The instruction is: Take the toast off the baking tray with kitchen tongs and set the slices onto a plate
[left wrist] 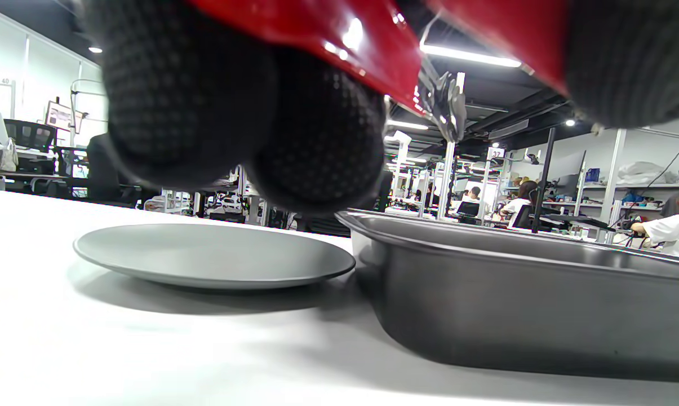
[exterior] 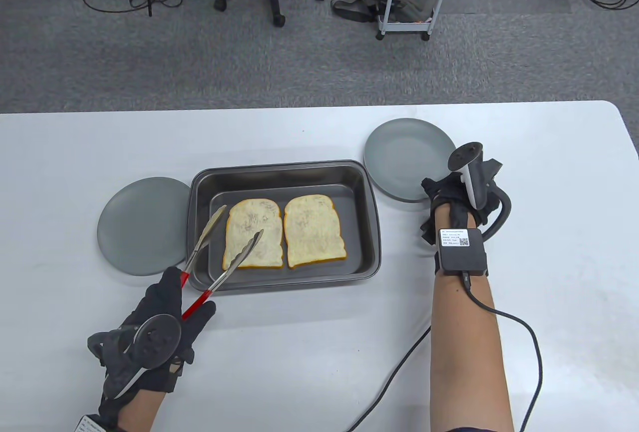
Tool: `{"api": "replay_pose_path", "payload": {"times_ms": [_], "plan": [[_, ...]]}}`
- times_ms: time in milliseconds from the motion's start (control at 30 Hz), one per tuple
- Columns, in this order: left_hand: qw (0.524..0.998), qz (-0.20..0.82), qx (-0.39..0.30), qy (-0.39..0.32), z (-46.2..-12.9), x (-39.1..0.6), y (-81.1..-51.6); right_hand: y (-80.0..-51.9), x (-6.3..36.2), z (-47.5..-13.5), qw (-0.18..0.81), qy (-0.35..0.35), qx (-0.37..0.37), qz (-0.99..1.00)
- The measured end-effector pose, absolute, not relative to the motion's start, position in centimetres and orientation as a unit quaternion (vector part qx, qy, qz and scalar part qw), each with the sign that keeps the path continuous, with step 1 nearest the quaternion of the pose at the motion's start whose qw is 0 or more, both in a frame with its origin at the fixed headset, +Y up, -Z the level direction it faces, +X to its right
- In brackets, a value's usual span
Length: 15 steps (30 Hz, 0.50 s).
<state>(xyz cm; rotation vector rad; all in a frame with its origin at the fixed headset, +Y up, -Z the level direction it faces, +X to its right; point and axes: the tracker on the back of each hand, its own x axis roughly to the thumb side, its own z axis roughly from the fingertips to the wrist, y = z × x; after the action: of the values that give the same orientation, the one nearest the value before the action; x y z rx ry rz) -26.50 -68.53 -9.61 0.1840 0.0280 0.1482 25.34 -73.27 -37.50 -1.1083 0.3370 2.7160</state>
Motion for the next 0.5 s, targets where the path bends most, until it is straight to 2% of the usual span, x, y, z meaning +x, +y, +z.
{"api": "replay_pose_path", "payload": {"times_ms": [233,500], "plan": [[0.992,0.072,0.102,0.005,-9.6,-26.5,-68.5,-74.3,25.1,-38.9,0.037,0.146,-0.405,0.902],[0.992,0.072,0.099,0.003,-9.6,-26.4,-68.6,-74.3,24.7,-38.7,0.093,0.125,-0.42,0.894]]}}
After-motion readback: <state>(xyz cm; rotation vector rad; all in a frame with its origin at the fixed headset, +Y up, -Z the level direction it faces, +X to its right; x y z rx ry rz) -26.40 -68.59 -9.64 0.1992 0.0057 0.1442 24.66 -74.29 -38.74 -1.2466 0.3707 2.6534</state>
